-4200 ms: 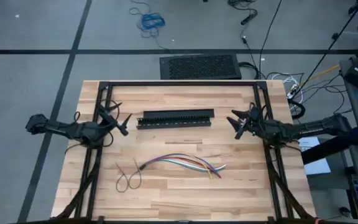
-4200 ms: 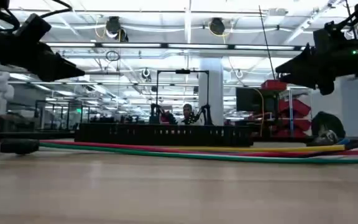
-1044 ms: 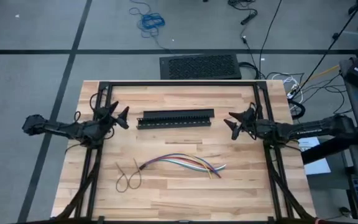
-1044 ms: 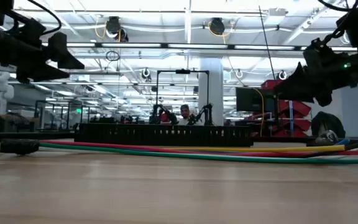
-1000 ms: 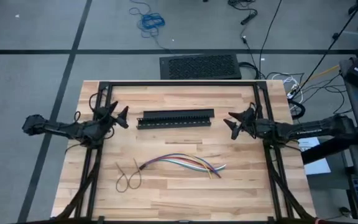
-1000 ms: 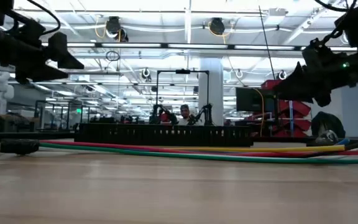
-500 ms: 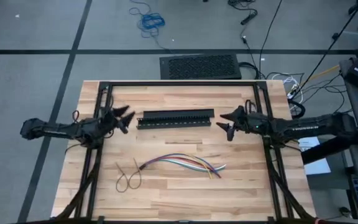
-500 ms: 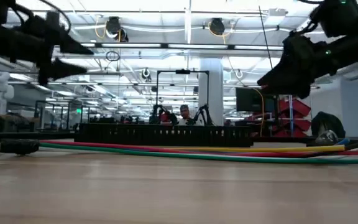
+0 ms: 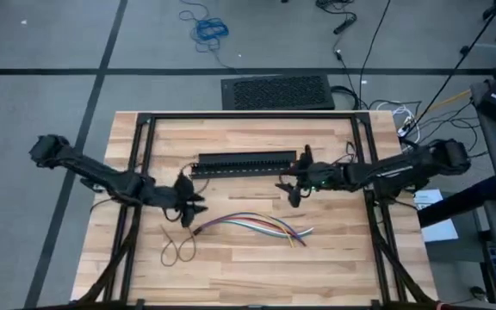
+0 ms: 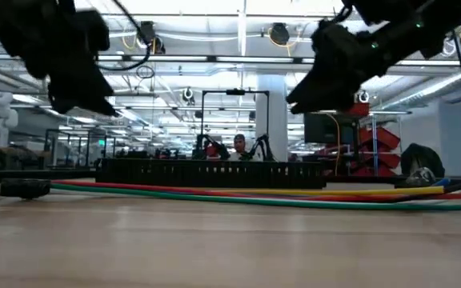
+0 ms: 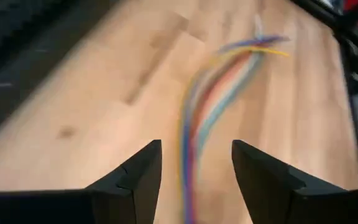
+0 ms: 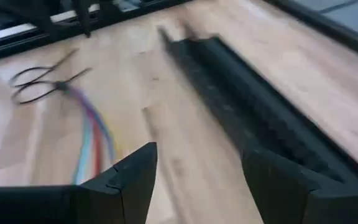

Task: Ziptie cables
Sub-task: Wrap the cables together using a zip tie

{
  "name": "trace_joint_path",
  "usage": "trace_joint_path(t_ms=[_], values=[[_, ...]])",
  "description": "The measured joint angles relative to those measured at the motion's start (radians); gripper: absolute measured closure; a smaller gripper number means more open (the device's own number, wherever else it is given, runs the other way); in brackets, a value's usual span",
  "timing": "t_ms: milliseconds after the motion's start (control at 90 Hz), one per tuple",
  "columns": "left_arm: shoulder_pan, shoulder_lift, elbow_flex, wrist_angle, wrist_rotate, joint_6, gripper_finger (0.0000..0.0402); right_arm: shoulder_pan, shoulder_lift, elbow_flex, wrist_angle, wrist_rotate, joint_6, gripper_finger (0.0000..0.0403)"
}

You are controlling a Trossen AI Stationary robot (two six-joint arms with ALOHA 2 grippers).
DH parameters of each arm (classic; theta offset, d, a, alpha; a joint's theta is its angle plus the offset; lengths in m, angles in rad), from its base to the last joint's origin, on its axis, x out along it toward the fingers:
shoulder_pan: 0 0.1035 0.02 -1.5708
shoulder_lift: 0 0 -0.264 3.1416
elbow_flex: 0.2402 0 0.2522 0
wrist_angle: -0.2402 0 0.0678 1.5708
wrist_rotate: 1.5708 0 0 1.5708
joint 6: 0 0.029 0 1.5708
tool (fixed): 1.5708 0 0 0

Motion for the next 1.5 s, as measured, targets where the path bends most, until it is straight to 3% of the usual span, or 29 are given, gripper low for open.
trace_joint_path(t_ms=[89, 256, 389, 578, 878, 1167, 1278, 1500], values=[[-0.064, 0.081, 0.08, -0.151, 0.001, -0.094, 0.021, 0.036, 0.076, 0.051, 0.013, -0.042, -0.002, 0.0179], [-0.191, 0.212, 0.174, -0.374, -0.057, -0.382, 0.021, 0.093, 0.189, 0.091, 0.018, 0.015, 0.004, 0.0179], [-0.26, 0.28, 0.171, -0.382, -0.124, -0.738, 0.021, 0.121, 0.227, 0.093, 0.023, 0.118, 0.054, 0.0179], [-0.301, 0.367, 0.166, -0.418, -0.12, -0.994, 0.021, 0.151, 0.235, 0.093, 0.025, 0.147, 0.072, 0.0179], [-0.291, 0.465, 0.166, -0.433, -0.027, -1.142, 0.0211, 0.156, 0.235, 0.093, 0.008, 0.146, 0.076, 0.0179], [-0.279, 0.545, 0.172, -0.395, -0.043, -1.179, 0.0216, 0.156, 0.235, 0.093, 0.003, 0.15, 0.069, 0.0179], [-0.271, 0.549, 0.178, -0.379, -0.057, -1.182, 0.0251, 0.156, 0.234, 0.093, -0.003, 0.15, 0.069, 0.0179], [-0.269, 0.571, 0.183, -0.371, -0.063, -1.179, 0.0365, 0.156, 0.234, 0.093, -0.011, 0.151, 0.071, 0.0179]])
